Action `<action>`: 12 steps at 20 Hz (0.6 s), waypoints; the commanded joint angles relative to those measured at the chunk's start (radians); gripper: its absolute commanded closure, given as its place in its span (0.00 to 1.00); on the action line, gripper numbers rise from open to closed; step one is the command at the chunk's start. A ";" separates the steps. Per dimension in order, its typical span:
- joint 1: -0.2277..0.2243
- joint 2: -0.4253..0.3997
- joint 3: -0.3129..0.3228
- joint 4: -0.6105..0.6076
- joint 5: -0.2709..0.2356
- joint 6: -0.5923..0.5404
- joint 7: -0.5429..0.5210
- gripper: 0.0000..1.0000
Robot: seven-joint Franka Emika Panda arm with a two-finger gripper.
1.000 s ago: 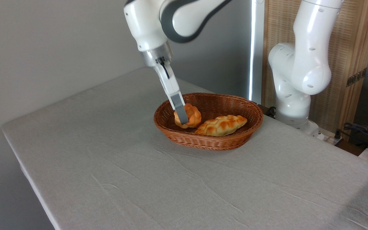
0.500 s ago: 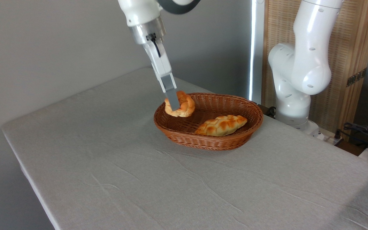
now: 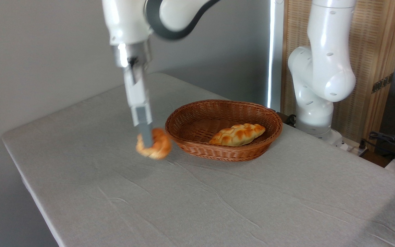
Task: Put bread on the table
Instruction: 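Lift the roll out of the basket and carry it beside the basket, then lower the roll onto the table and open the gripper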
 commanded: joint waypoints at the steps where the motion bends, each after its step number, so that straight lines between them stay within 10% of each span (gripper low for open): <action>1: 0.000 0.096 0.002 0.040 0.016 0.184 0.005 0.39; 4: 0.002 0.118 0.002 0.039 0.018 0.192 0.015 0.00; 12: 0.005 0.127 0.000 0.040 0.016 0.198 0.015 0.00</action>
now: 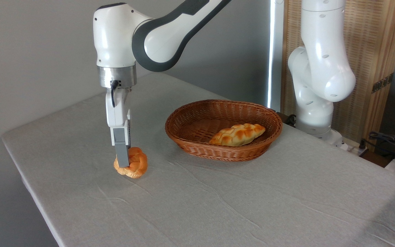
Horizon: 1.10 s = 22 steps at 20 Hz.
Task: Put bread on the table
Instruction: 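Lower the roll onto the table and open the gripper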
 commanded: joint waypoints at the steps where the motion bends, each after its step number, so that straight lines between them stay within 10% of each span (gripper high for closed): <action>1: 0.005 0.005 0.000 0.014 0.015 0.010 0.012 0.00; 15: 0.009 -0.005 0.003 0.029 0.003 0.009 0.004 0.00; 22: 0.009 -0.048 0.107 0.186 -0.226 -0.187 -0.028 0.00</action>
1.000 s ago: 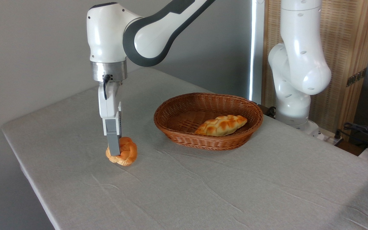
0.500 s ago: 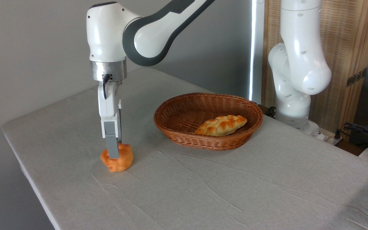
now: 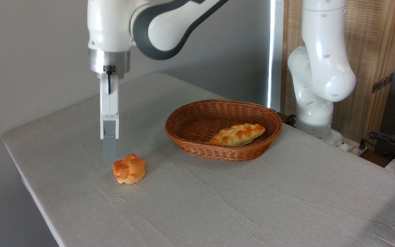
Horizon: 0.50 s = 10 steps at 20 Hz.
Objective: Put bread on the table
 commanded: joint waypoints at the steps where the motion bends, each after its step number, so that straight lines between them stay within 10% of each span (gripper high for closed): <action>1: -0.001 -0.018 0.067 0.131 -0.113 -0.237 -0.009 0.00; 4: -0.001 0.018 0.122 0.334 -0.122 -0.576 -0.017 0.00; 10: -0.001 0.011 0.179 0.348 -0.107 -0.672 -0.256 0.00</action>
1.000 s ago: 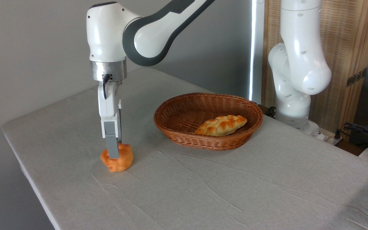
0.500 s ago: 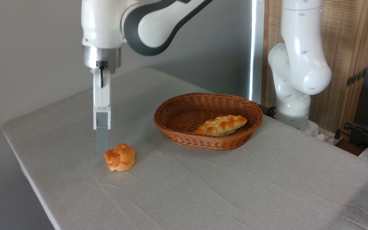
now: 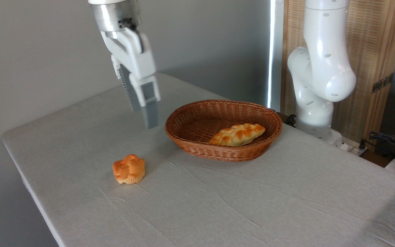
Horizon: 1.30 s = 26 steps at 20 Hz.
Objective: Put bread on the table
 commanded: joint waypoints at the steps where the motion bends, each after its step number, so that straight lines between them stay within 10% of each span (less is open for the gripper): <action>1: -0.007 0.032 0.035 0.037 -0.008 -0.034 -0.180 0.00; 10: 0.184 0.015 -0.115 0.038 -0.008 -0.032 -0.118 0.00; 19: 0.198 0.012 -0.126 0.038 0.035 -0.029 0.016 0.00; 26: 0.292 -0.006 -0.216 0.035 0.035 -0.031 0.013 0.00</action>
